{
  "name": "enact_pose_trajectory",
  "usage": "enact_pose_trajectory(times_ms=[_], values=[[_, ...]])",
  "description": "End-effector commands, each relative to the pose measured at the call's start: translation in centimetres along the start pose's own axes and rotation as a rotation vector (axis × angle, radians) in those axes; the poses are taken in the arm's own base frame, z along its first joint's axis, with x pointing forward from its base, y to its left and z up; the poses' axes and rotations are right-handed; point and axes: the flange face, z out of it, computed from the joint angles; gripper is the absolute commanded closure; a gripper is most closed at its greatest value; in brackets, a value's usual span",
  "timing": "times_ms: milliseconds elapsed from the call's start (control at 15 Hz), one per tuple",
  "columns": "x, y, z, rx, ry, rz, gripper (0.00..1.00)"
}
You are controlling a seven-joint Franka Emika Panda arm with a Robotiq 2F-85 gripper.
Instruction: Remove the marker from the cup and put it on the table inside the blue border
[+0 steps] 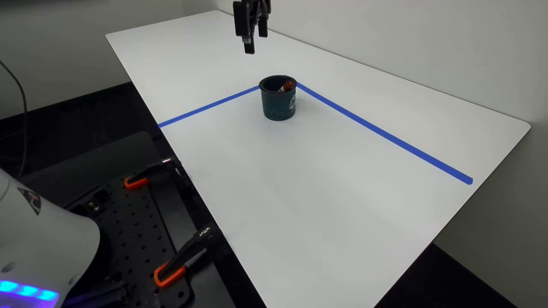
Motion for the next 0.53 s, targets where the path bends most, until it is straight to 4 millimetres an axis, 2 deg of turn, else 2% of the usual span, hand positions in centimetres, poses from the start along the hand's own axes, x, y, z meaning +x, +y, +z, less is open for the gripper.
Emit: enact_pose_trajectory(times_ms=[0,200,400,467], values=[[0.9,-1.4,2.4,0.01,0.022,0.027,0.0],[1.9,-1.6,4.4,0.006,0.027,0.036,0.0],[2.5,-2.0,5.5,-0.003,0.026,0.046,0.0],[2.7,-2.0,5.8,-0.009,0.024,0.046,0.14]])
